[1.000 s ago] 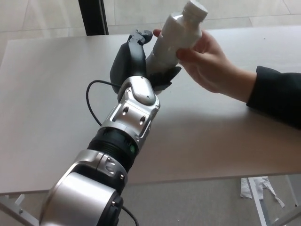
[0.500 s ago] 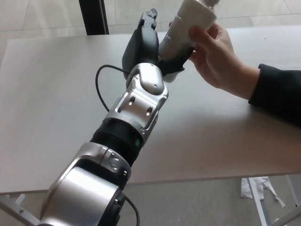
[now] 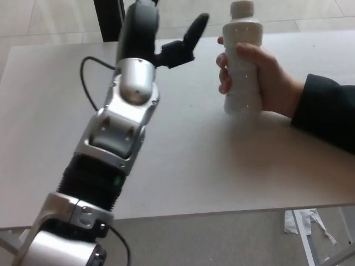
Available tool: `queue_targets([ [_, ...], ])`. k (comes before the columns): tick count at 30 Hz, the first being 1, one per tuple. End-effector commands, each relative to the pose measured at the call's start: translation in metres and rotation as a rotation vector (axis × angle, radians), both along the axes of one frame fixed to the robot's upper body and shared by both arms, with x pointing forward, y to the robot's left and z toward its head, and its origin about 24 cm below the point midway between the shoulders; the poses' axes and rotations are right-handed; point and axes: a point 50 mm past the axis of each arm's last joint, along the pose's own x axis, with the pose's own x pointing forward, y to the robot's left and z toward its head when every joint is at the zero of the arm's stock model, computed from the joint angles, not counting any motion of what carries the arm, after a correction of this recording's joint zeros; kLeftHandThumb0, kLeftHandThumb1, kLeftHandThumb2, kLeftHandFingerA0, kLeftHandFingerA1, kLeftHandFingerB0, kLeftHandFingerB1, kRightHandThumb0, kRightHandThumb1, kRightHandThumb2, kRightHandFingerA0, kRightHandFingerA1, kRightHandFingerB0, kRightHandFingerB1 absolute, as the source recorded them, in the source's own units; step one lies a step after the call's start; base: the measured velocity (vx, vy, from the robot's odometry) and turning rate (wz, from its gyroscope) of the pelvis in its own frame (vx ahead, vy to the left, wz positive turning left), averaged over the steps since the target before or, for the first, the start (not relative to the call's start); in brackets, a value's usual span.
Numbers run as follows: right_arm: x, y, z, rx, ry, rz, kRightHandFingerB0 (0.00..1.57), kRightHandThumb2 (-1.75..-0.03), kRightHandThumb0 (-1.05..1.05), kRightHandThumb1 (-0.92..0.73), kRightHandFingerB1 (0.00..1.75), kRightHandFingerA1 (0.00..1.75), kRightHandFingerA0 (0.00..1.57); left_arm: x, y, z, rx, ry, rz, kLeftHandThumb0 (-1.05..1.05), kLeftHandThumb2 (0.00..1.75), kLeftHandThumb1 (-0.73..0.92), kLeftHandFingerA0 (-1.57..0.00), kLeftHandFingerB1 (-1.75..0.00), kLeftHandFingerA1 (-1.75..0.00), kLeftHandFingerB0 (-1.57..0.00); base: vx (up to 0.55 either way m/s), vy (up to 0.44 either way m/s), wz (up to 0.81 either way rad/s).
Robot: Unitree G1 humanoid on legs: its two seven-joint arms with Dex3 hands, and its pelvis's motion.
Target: Pick up a bottle and hand it
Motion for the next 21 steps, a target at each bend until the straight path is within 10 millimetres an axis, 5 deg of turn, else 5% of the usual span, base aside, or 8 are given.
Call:
queue_targets([
  [1,-0.011,-0.029,0.020,-0.045,-0.049,-0.051,0.35,-0.91,-0.70,-0.47,0.61,1.34,1.25,-0.128,0.204,0.065,0.151,0.007,0.018,-0.76,0.94,0.57,-0.12,-0.15,-0.57,0.00,0.00,0.000,0.00],
  [3,-0.012,-0.031,0.021,-0.041,-0.051,-0.056,0.35,-0.91,-0.71,-0.47,0.60,1.32,1.24,-0.146,0.233,0.071,0.155,-0.001,0.128,-0.75,0.63,0.76,-0.20,-0.25,-0.53,0.00,0.00,0.000,0.00],
  [4,-0.013,-0.033,0.021,-0.072,-0.042,-0.048,0.33,-0.59,-0.68,-0.62,0.51,1.19,1.09,-0.164,0.254,0.076,0.113,0.005,0.241,-0.78,0.95,0.57,-0.17,-0.23,-0.55,-0.04,0.00,0.000,0.00],
  [9,-0.016,-0.036,0.021,-0.082,-0.020,-0.068,0.29,-0.90,-0.68,-0.49,0.59,0.91,0.94,-0.242,0.329,0.075,0.098,0.018,0.674,-0.80,0.99,0.55,0.00,-0.21,-0.56,0.00,0.00,0.000,0.00],
  [10,-0.016,-0.037,0.021,-0.068,-0.029,-0.074,0.32,-0.59,-0.64,-0.63,0.52,0.78,0.97,-0.253,0.339,0.069,0.079,0.039,0.715,-0.86,1.00,0.59,-0.03,-0.14,-0.56,0.00,0.00,0.000,0.00],
  [16,-0.022,-0.038,0.019,-0.086,-0.001,-0.074,0.30,-0.59,-0.66,-0.64,0.51,1.18,1.05,-0.319,0.391,0.002,-0.060,0.248,0.999,-0.78,0.96,0.54,0.00,-0.20,-0.58,-0.07,0.00,0.000,0.00],
  [17,-0.022,-0.038,0.018,-0.080,-0.005,-0.075,0.28,-0.91,-0.70,-0.50,0.58,0.96,0.99,-0.323,0.393,-0.009,-0.081,0.280,1.024,-0.87,0.94,0.57,0.00,-0.07,-0.54,-0.10,0.00,0.000,0.00],
  [21,-0.020,-0.036,0.018,-0.075,-0.003,-0.080,0.31,-0.59,-0.63,-0.65,0.51,0.96,0.99,-0.344,0.392,-0.079,-0.131,0.517,1.113,-0.76,0.63,0.70,-0.08,-0.20,-0.58,0.00,0.00,0.000,0.00],
])
